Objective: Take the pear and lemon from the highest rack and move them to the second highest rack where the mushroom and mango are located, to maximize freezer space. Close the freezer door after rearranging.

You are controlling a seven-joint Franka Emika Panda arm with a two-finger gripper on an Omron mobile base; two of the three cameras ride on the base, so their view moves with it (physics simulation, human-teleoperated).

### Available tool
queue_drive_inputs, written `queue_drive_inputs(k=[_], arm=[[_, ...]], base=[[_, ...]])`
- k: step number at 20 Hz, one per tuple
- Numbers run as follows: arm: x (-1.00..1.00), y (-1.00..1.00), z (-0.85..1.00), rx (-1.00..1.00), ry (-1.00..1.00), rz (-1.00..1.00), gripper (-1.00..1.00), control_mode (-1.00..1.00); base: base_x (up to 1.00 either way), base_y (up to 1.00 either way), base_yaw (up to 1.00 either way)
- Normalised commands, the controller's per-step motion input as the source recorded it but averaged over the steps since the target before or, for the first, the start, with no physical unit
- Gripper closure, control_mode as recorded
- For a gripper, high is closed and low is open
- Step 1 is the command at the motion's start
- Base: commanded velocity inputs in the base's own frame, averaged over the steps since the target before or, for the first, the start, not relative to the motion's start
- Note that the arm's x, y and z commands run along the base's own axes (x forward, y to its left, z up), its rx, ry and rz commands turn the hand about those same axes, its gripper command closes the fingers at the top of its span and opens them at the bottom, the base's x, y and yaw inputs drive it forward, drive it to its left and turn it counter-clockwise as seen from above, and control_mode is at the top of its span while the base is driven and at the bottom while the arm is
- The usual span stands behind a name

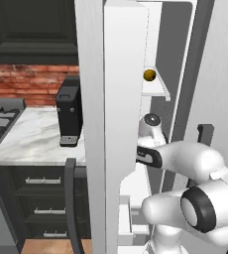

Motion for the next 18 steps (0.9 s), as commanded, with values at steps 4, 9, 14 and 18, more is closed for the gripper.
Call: queue_drive_inputs(k=[4, 9, 14, 18], arm=[[0.56, 0.0, -0.27, 0.0, 0.0, 0.0, 1.0, -1.0], [0.52, -0.01, -0.26, 0.0, 0.0, 0.0, 1.0, -1.0], [0.48, -0.08, -0.3, 0.0, 0.0, 0.0, 1.0, -1.0], [0.51, -0.18, -0.33, 0.0, 0.0, 0.0, 1.0, -1.0]], base=[[0.0, 0.0, 0.0], [0.0, 0.0, 0.0], [0.0, 0.0, 0.0], [0.0, 0.0, 0.0]])
